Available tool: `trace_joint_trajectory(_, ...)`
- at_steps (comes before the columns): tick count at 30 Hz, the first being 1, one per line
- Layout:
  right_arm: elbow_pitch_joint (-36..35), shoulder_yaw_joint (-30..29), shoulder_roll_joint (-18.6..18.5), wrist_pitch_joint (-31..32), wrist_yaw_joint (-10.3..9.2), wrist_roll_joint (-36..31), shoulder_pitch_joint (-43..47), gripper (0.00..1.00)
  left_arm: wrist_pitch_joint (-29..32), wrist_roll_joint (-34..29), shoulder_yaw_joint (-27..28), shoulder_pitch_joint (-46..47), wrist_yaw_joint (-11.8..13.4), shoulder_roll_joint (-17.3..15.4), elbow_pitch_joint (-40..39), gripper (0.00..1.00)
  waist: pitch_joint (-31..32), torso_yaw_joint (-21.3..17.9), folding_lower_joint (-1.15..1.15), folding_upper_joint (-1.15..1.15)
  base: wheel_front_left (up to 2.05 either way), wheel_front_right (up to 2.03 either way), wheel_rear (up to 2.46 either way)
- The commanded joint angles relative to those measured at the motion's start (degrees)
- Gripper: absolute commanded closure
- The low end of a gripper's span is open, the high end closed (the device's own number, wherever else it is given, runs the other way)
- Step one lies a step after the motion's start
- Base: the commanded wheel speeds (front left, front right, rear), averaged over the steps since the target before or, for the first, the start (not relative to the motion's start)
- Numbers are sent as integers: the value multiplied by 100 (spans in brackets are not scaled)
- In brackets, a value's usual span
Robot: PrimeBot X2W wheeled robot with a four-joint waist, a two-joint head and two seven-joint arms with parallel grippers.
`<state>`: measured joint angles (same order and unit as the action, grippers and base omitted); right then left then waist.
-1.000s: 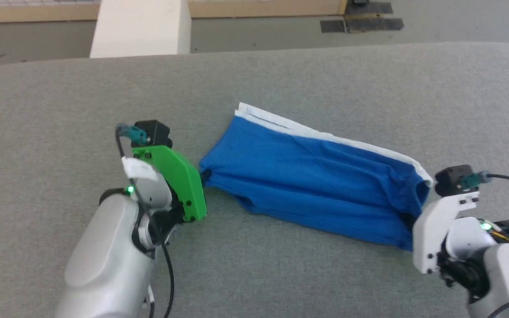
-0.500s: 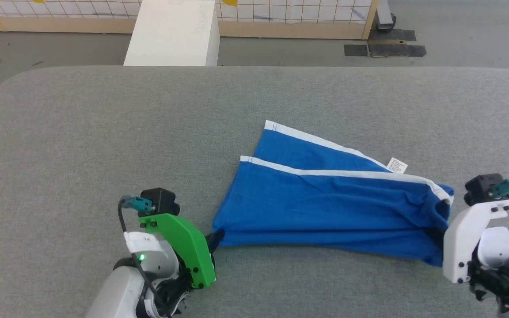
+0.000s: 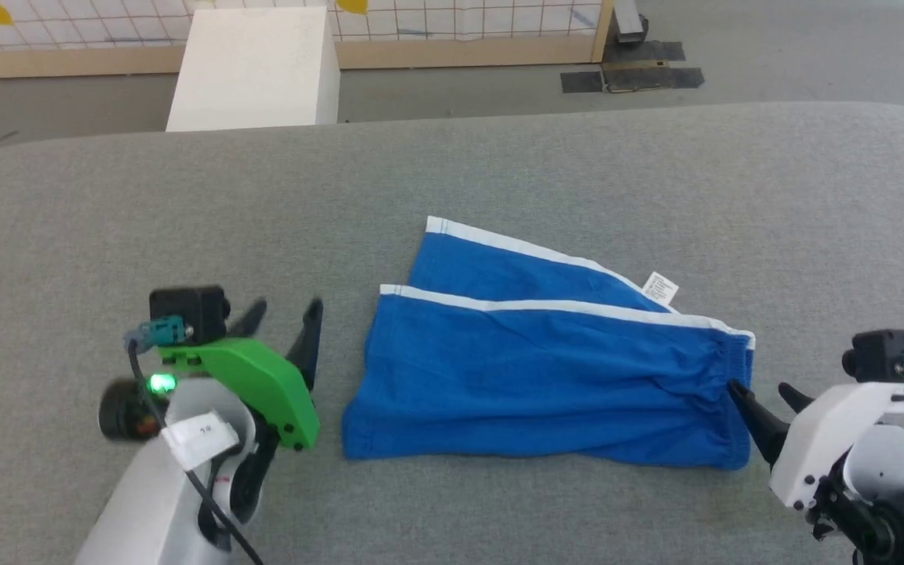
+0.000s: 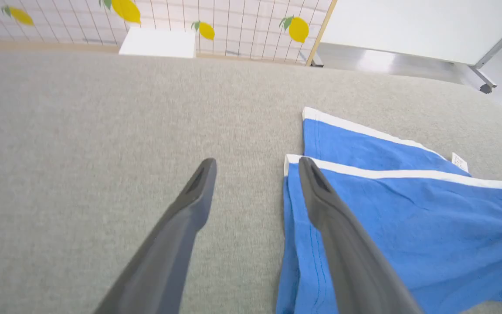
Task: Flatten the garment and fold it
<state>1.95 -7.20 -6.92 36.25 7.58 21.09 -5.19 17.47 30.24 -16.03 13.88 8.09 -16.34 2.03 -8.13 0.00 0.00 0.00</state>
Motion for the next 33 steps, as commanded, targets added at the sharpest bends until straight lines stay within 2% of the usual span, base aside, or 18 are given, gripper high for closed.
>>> trace_joint_trajectory(1,-101,-73,90,-83,-9,-41,126,0,-312,-173,-64,213,-147,-49,7,0,-23,-47,0,0,0,0,0)
trace_joint_trajectory(5,-427,-200,252,-160,-9,-63,290,0,-535,-416,-418,723,-611,-100,411,0,-185,-179,0,0,0,0,0)
trace_joint_trajectory(10,-733,-205,333,-124,-9,-51,272,0,196,-518,-854,1615,-920,21,1362,0,-488,-403,0,0,0,0,0)
trace_joint_trajectory(15,-819,-178,367,-122,-9,-78,145,0,1148,-459,-953,2300,-880,95,2349,0,-787,-633,0,0,0,0,0)
trace_joint_trajectory(21,-758,-184,387,-206,-9,-88,95,0,1558,-403,-982,2536,-865,68,2940,0,-941,-770,0,0,0,0,0)
trace_joint_trajectory(22,-747,-196,389,-221,-9,-87,93,0,1569,-365,-975,2532,-886,81,2979,44,-947,-772,0,0,0,0,0)
trace_joint_trajectory(23,-733,-211,391,-237,-9,-86,96,0,1557,-325,-967,2524,-912,97,3008,83,-949,-767,0,0,0,0,0)
trace_joint_trajectory(24,-719,-224,392,-248,-9,-90,101,0,1573,-279,-958,2505,-933,114,3038,100,-944,-758,0,0,0,0,0)
trace_joint_trajectory(29,-657,-231,397,-282,-9,-126,73,0,1438,-65,-858,2425,-1006,192,3001,100,-872,-669,0,0,0,0,0)
trace_joint_trajectory(33,-694,-205,398,-283,-9,-198,-2,0,841,95,-595,2251,-936,237,2665,100,-771,-604,0,0,0,0,0)
